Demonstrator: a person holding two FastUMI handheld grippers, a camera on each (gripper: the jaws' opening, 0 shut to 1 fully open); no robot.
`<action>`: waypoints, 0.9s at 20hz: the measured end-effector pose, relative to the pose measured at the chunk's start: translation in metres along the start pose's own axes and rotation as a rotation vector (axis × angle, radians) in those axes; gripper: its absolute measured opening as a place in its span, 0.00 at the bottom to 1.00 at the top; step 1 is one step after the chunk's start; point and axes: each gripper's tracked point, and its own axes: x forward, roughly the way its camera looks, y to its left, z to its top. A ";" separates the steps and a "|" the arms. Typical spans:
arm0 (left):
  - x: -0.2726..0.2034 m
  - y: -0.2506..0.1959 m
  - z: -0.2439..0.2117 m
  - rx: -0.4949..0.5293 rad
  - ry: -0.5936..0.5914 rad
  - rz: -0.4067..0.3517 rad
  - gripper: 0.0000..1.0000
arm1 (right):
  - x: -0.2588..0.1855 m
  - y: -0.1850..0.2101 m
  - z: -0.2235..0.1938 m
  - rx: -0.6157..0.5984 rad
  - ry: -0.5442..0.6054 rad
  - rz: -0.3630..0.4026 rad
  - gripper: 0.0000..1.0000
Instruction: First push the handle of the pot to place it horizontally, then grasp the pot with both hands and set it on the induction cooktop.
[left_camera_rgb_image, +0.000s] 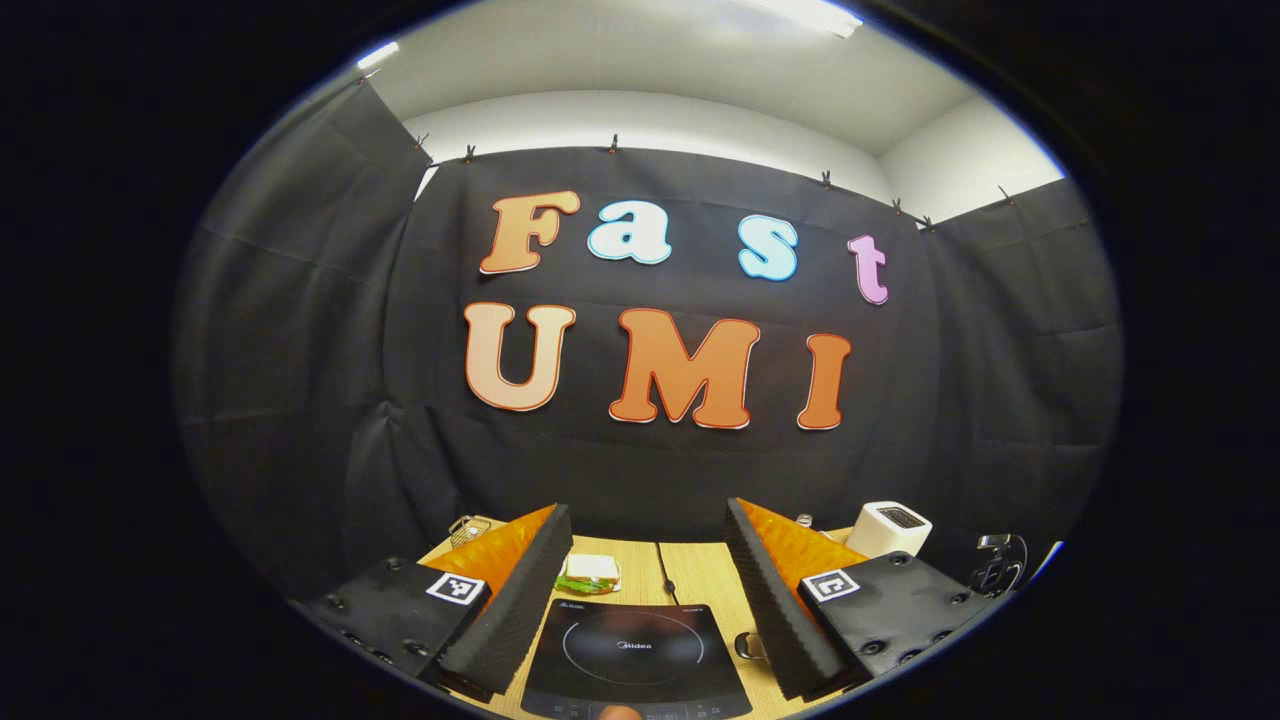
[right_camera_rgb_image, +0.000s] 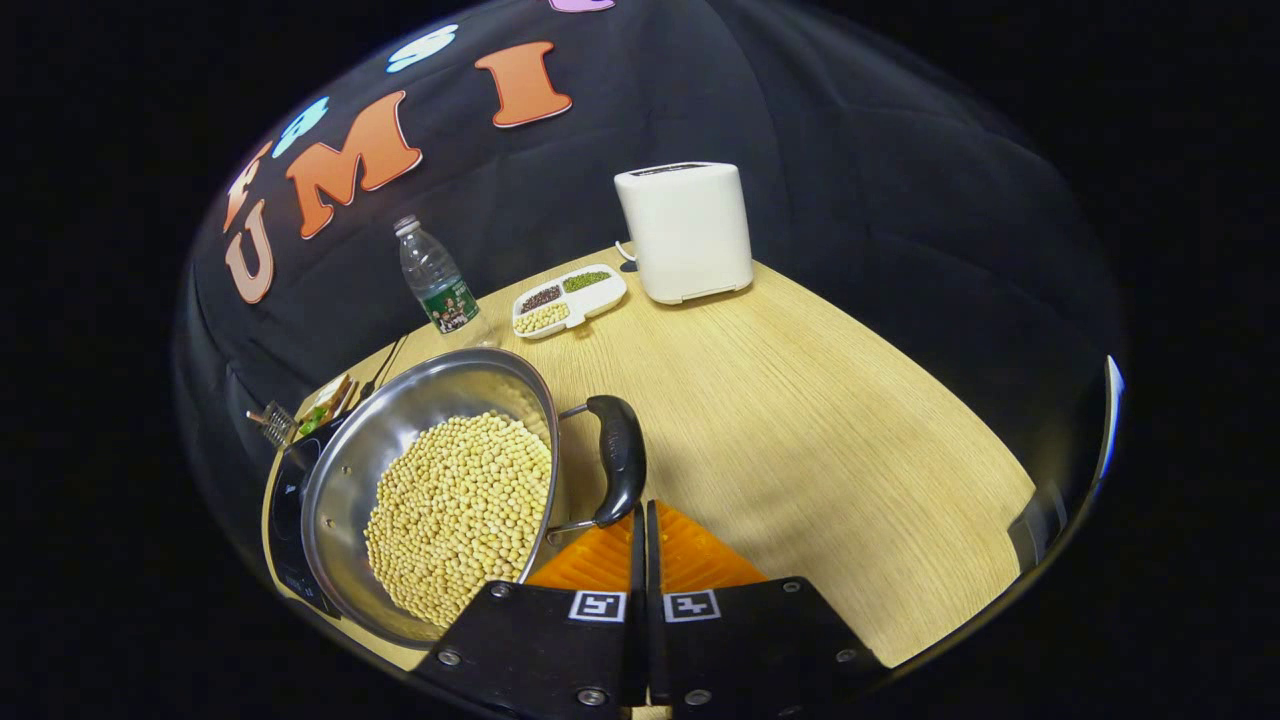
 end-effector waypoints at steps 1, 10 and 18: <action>0.001 -0.001 -0.001 0.000 0.002 -0.001 0.97 | 0.002 0.001 0.002 0.001 0.000 -0.001 0.00; 0.003 -0.009 -0.005 0.014 0.010 -0.010 0.97 | 0.020 0.002 0.013 -0.008 0.008 -0.008 0.00; 0.004 -0.012 -0.010 0.009 0.018 -0.016 0.97 | 0.031 0.001 0.018 -0.007 0.023 -0.010 0.00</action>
